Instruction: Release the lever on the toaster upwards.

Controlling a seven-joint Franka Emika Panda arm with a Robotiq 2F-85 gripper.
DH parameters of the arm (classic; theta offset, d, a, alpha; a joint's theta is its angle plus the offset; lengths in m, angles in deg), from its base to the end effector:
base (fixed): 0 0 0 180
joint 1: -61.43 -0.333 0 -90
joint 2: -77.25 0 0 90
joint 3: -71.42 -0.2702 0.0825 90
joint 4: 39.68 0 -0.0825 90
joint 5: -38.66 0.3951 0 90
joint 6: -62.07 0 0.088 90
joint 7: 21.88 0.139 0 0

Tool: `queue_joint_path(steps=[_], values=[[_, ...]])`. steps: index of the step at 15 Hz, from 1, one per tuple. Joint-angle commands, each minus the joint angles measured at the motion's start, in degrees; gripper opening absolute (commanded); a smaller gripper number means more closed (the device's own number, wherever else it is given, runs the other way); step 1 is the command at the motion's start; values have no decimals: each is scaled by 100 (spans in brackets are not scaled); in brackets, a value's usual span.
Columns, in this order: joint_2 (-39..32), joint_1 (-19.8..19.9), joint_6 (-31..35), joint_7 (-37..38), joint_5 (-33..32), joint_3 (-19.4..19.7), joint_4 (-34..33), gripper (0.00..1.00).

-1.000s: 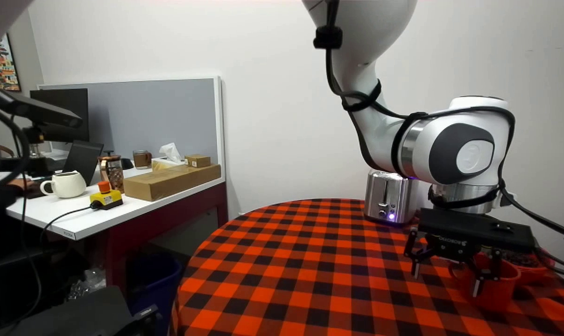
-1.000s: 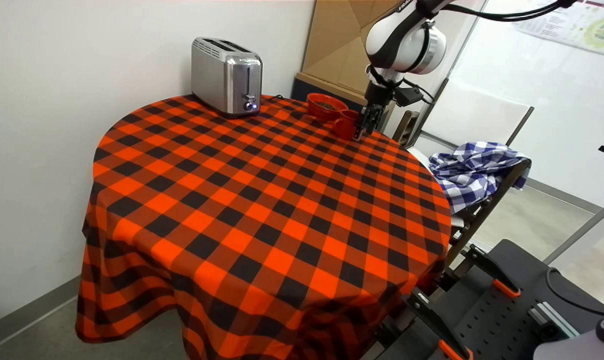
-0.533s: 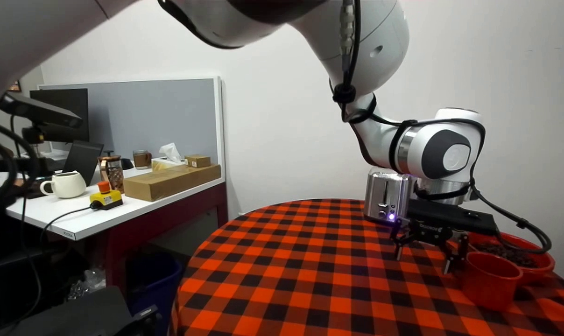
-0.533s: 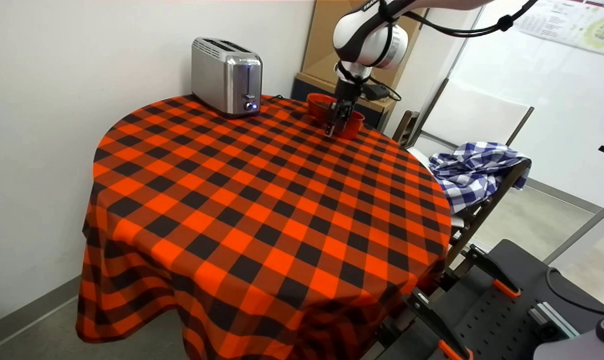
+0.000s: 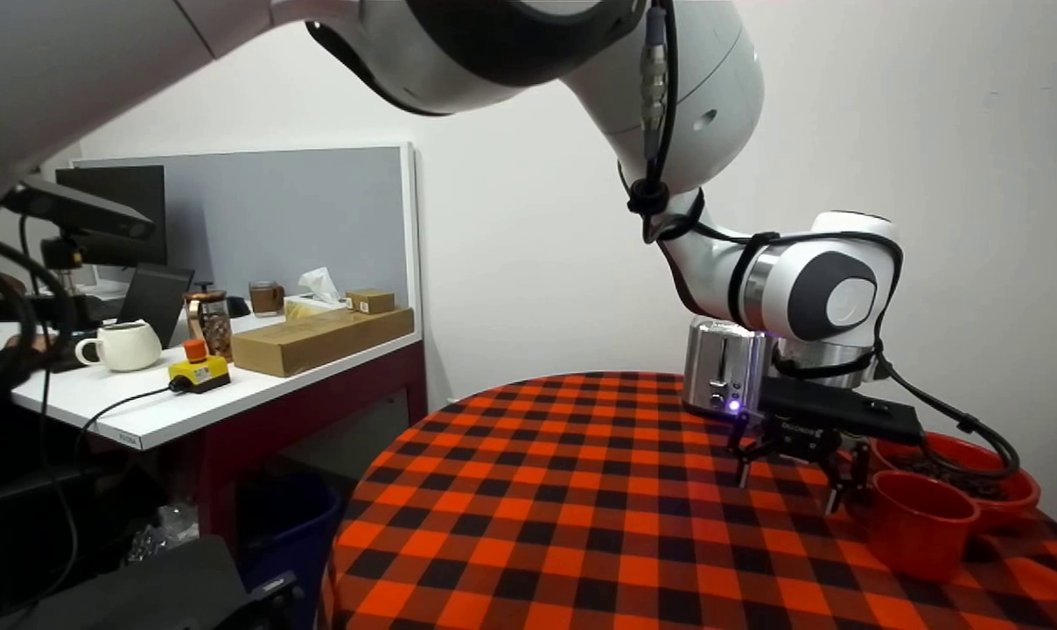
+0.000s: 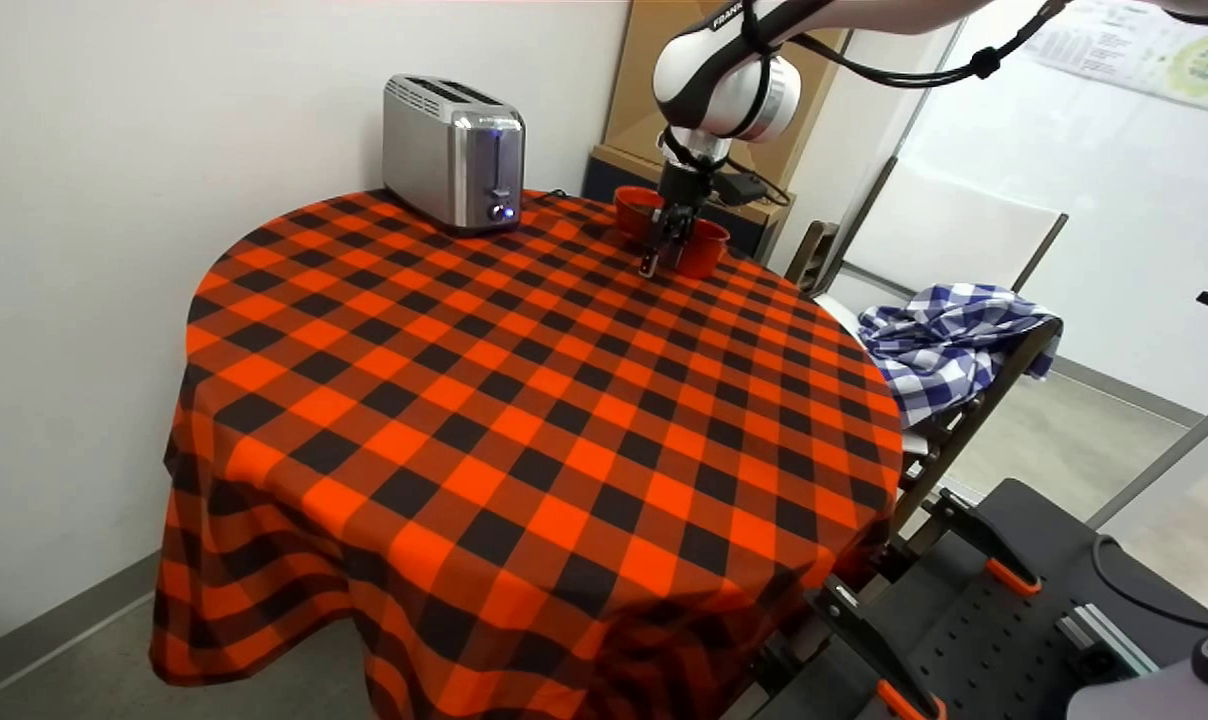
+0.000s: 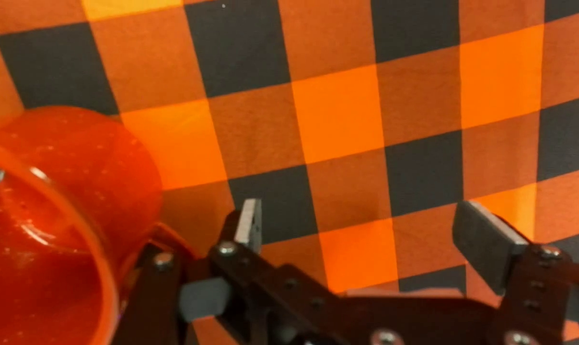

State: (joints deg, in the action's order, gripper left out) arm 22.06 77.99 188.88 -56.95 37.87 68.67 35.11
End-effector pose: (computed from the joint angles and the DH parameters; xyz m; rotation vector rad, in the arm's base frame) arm 0.6833 -0.1737 0.0858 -3.0421 -0.5537 0.0578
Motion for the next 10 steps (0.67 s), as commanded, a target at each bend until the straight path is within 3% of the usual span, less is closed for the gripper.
queue_joint_path(steps=[1,10], values=[[-14,-6,-16,-8,9,10,-26,100],[-207,27,-189,-63,9,10,-200,100]])
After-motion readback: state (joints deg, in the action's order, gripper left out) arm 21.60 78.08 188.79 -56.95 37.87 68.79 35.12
